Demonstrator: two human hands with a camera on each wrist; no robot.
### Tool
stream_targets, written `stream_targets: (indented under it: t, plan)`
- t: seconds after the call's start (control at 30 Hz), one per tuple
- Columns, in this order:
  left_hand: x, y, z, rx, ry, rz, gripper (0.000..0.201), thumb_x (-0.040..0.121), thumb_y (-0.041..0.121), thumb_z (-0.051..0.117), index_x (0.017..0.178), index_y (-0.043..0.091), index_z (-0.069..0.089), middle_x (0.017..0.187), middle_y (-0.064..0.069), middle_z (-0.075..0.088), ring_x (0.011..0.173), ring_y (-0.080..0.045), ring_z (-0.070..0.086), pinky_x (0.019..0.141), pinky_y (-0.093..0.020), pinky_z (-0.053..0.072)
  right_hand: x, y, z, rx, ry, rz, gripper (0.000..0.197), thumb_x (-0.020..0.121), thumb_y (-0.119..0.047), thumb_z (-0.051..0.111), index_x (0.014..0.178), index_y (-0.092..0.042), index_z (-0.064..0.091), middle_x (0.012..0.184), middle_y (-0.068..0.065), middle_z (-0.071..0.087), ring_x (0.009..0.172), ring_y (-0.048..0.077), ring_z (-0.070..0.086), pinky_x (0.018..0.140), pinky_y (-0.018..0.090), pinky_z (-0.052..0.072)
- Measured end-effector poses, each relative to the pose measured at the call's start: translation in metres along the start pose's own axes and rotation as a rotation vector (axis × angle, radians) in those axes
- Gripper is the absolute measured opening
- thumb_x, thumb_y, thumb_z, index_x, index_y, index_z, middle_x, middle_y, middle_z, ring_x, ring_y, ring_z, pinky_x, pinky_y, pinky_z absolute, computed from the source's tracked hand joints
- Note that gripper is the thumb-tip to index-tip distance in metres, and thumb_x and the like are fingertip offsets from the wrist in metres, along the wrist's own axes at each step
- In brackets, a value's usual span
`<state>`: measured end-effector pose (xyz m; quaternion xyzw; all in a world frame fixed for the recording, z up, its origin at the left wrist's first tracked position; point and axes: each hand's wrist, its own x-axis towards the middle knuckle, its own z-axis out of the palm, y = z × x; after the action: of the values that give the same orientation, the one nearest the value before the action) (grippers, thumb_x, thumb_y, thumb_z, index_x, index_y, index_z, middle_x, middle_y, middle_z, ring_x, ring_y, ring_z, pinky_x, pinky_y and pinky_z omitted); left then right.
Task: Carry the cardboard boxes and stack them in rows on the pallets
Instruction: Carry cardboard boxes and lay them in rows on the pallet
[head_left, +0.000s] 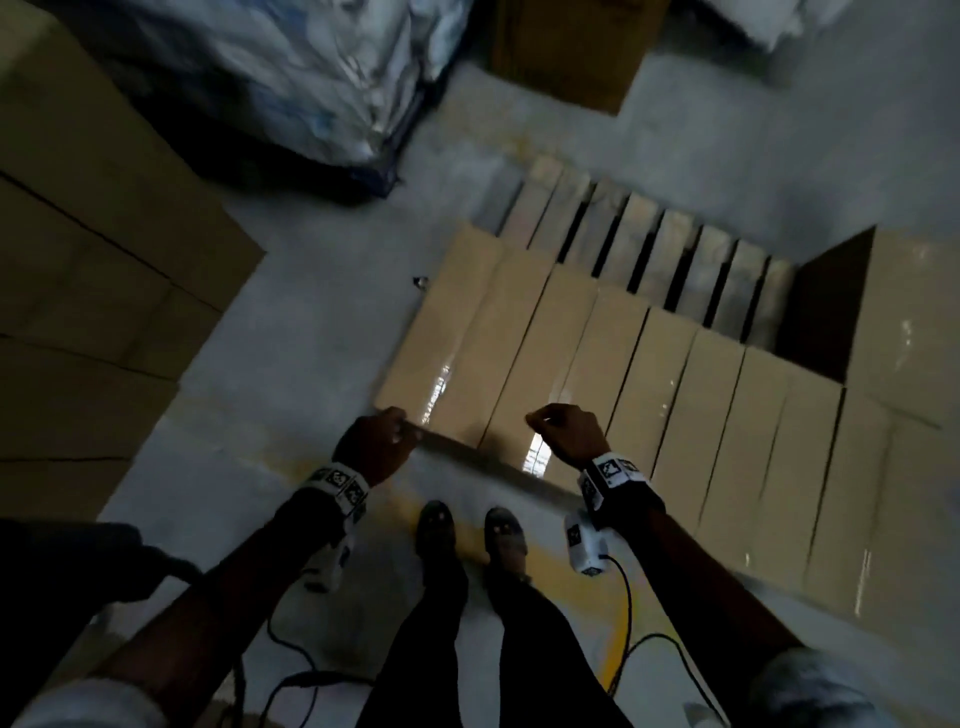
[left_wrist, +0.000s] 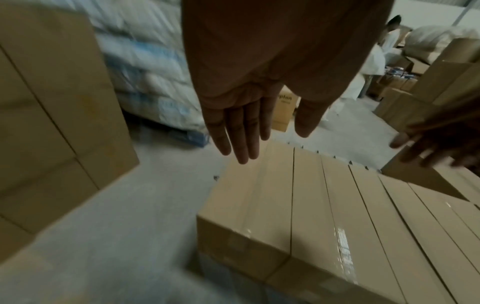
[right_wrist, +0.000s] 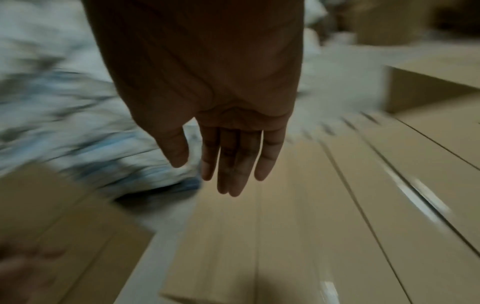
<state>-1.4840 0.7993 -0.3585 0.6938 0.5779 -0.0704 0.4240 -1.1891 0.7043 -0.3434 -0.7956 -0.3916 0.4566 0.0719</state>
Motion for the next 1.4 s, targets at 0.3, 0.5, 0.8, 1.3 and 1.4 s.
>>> stream_targets:
  t: [0.3,0.5,0.8,1.3,1.4]
  plan:
    - [-0.114,0.046,-0.090,-0.035,0.276,0.030,0.071,0.082,0.063,0.052,0.132,0.014,0.064,0.117,-0.010,0.073,0.107,-0.028,0.069,0.089,-0.029,0.050,-0.062,-0.129,-0.063,-0.412,0.008,-0.566,0.037,0.099,-0.052,0.057,0.125,-0.026,0.067,0.116,-0.001,0.072,0.106,0.022,0.066,0.087,0.034,0.053]
    - [-0.189,0.020,-0.099,-0.159,0.545,-0.085,0.054,0.093,0.056,0.061,0.131,0.018,0.064,0.119,-0.005,0.072,0.107,-0.023,0.068,0.089,-0.031,0.053,-0.080,-0.198,-0.034,-0.531,-0.063,-0.836,0.041,0.096,-0.057,0.053,0.123,-0.030,0.067,0.118,-0.004,0.071,0.107,0.022,0.067,0.086,0.036,0.054]
    - [-0.314,-0.106,-0.083,-0.417,0.864,-0.456,0.041,0.098,0.046,0.064,0.128,0.019,0.066,0.118,-0.004,0.072,0.105,-0.024,0.068,0.091,-0.035,0.054,-0.149,-0.318,0.115,-0.668,-0.304,-1.246,0.035,0.097,-0.052,0.060,0.124,-0.031,0.068,0.123,-0.008,0.070,0.099,0.013,0.069,0.083,0.033,0.055]
    - [-0.556,-0.333,-0.037,-0.775,1.050,-1.057,0.043,0.101,0.054,0.052,0.133,0.026,0.061,0.124,0.001,0.067,0.112,-0.023,0.064,0.091,-0.028,0.048,-0.347,-0.443,0.511,-1.070,-0.919,-1.604,0.045,0.094,-0.057,0.058,0.128,-0.028,0.066,0.130,-0.002,0.067,0.115,0.024,0.063,0.094,0.037,0.053]
    - [-0.593,-0.367,-0.038,-0.829,1.109,-1.135,0.048,0.101,0.049,0.057,0.137,0.018,0.060,0.128,-0.004,0.067,0.116,-0.026,0.064,0.093,-0.031,0.050,-0.385,-0.475,0.571,-1.198,-0.992,-1.662,0.048,0.096,-0.050,0.057,0.129,-0.018,0.067,0.134,0.005,0.065,0.121,0.029,0.061,0.098,0.040,0.051]
